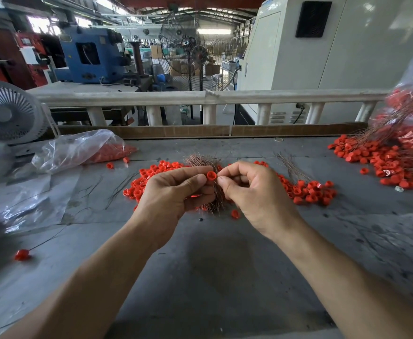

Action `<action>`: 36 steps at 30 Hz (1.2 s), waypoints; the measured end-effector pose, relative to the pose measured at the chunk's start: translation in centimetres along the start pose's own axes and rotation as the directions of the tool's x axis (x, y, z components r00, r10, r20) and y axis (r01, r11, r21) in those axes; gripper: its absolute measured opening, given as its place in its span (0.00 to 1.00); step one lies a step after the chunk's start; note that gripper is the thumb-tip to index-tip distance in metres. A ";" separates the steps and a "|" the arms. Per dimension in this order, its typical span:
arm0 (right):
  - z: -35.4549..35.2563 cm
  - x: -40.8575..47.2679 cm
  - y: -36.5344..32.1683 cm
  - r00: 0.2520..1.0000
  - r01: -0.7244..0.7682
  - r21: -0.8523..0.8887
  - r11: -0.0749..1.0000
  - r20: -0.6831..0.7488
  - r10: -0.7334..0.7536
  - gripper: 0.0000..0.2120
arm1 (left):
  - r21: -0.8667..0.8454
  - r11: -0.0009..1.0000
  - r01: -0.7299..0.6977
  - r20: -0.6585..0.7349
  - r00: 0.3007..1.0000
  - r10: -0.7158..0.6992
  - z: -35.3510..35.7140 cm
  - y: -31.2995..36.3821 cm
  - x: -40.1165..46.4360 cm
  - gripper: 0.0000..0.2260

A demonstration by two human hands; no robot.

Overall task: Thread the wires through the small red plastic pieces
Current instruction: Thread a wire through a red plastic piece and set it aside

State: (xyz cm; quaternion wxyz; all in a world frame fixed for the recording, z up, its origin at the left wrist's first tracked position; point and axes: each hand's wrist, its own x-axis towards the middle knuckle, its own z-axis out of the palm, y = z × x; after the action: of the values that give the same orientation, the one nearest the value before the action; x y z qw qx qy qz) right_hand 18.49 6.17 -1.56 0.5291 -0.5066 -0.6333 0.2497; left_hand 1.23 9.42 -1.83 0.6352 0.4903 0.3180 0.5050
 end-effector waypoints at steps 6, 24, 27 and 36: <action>-0.1 -0.1 0.0 1.000 0.004 -0.010 1.000 0.024 -0.003 0.06 | -0.021 1.000 0.022 -0.014 1.000 -0.022 0.1 0.1 0.0 0.12; 0.4 0.1 0.4 0.983 -0.157 0.263 0.952 0.138 0.124 0.07 | -0.046 0.999 0.009 0.042 0.999 -0.007 -0.1 0.4 0.1 0.17; 0.3 0.1 0.4 0.974 -0.194 0.269 0.944 0.168 0.152 0.04 | -0.043 0.999 0.025 0.053 0.998 -0.022 -0.1 0.4 0.1 0.16; -2.0 1.4 1.6 0.983 -0.179 -0.106 0.978 -0.046 0.175 0.04 | -0.080 0.995 0.058 0.019 0.998 -0.056 0.1 0.7 -0.2 0.09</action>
State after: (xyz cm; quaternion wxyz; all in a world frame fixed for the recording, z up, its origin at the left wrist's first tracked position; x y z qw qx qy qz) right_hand 21.03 7.60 -1.65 0.4876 -0.5938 -0.5886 0.2514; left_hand 1.04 9.20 -1.19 0.6711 0.4595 0.3060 0.4949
